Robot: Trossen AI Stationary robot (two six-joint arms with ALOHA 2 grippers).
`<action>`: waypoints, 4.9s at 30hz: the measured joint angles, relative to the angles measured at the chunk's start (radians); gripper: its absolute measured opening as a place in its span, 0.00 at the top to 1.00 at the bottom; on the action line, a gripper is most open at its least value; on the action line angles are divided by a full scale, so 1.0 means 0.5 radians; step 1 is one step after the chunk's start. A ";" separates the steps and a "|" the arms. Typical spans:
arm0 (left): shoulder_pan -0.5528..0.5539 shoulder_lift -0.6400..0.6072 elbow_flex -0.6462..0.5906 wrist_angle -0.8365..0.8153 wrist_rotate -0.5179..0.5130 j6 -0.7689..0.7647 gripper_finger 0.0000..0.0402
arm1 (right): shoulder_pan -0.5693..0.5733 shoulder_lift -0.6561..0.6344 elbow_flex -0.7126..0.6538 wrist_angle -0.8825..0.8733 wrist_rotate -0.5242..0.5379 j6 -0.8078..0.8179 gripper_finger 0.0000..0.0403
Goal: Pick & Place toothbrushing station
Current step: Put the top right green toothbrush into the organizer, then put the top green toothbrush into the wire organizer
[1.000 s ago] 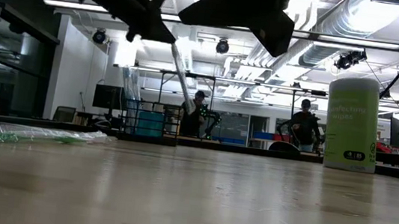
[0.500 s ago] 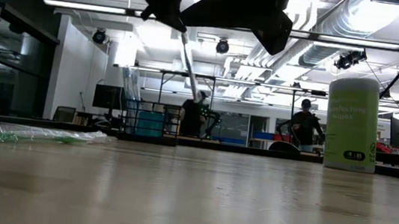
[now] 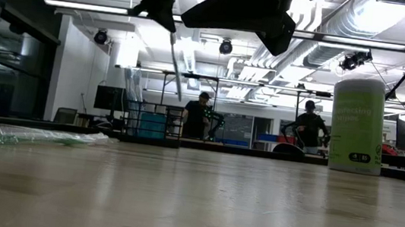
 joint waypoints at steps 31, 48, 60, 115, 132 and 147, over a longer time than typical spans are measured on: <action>-0.019 0.110 0.001 -0.147 0.000 -0.029 1.00 | 0.000 0.000 0.001 0.000 -0.001 0.040 0.63; 0.032 0.263 0.000 -0.177 0.090 0.001 1.00 | 0.002 0.000 0.001 0.001 0.000 0.044 0.63; 0.128 0.270 -0.001 -0.155 0.108 0.004 1.00 | 0.002 -0.001 0.001 0.001 0.000 0.044 0.63; -0.071 0.483 -0.001 0.188 -0.033 0.391 1.00 | 0.019 -0.002 0.002 -0.013 0.002 0.077 0.63; -0.041 0.483 -0.001 0.171 -0.052 0.428 0.84 | 0.042 -0.002 0.002 -0.016 0.006 0.095 0.63; -0.041 0.483 -0.001 0.177 -0.048 0.444 0.81 | 0.042 -0.002 0.001 -0.016 0.006 0.096 0.63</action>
